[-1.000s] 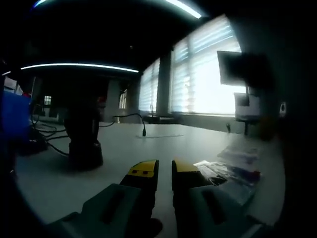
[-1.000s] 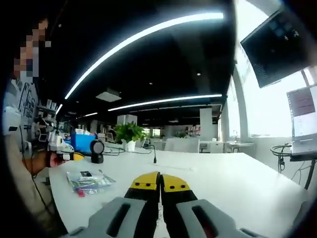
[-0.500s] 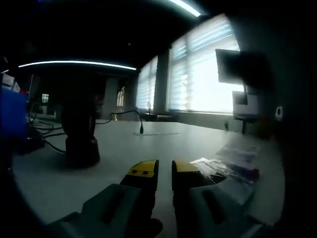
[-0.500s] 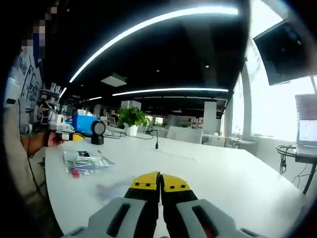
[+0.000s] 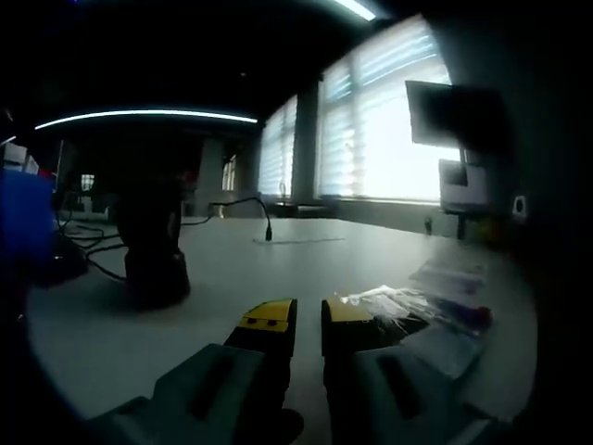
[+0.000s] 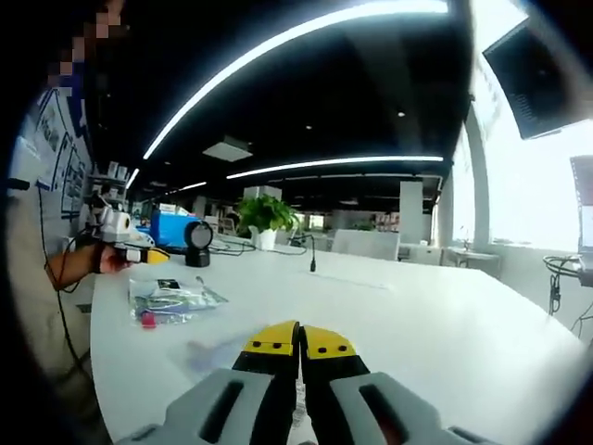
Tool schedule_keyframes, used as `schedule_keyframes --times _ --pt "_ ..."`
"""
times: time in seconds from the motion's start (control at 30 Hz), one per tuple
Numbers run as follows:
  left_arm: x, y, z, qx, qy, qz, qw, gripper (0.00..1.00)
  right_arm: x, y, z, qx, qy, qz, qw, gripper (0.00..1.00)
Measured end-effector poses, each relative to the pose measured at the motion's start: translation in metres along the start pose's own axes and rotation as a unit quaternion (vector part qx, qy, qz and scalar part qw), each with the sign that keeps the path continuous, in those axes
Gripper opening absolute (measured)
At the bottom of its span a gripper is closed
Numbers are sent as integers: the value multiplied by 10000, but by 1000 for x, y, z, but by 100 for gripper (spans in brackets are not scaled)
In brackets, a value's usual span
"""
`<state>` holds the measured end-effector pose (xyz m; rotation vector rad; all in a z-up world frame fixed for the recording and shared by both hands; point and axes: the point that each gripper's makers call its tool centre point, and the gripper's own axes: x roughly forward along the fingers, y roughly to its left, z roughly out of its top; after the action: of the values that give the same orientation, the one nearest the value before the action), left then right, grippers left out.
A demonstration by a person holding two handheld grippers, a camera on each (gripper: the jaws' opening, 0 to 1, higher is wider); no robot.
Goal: Clip sheet goods on table flip sheet goods clip sheet goods scan sheet goods put sheet goods back to table
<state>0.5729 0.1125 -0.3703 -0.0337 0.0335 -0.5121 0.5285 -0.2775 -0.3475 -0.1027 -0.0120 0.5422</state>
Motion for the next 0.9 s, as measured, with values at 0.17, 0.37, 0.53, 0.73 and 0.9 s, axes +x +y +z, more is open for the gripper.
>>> schedule_keyframes --times 0.17,0.37,0.53,0.73,0.9 --pt "-4 0 2 57 -67 15 10000 4 0 14 -5 -92 84 164 9998 0" --pt "-4 -2 -4 196 73 -33 9998 3 -2 25 -14 -174 83 431 9989 0" --pt "-4 -1 -3 276 52 13 9996 3 0 13 -11 -118 70 463 9988 0" --pt "-3 -10 -8 650 170 -56 9977 3 1 10 -18 -213 93 552 9982 0" --pt "-4 -14 -7 850 172 -25 9962 4 -5 8 -21 -497 181 574 9969 0"
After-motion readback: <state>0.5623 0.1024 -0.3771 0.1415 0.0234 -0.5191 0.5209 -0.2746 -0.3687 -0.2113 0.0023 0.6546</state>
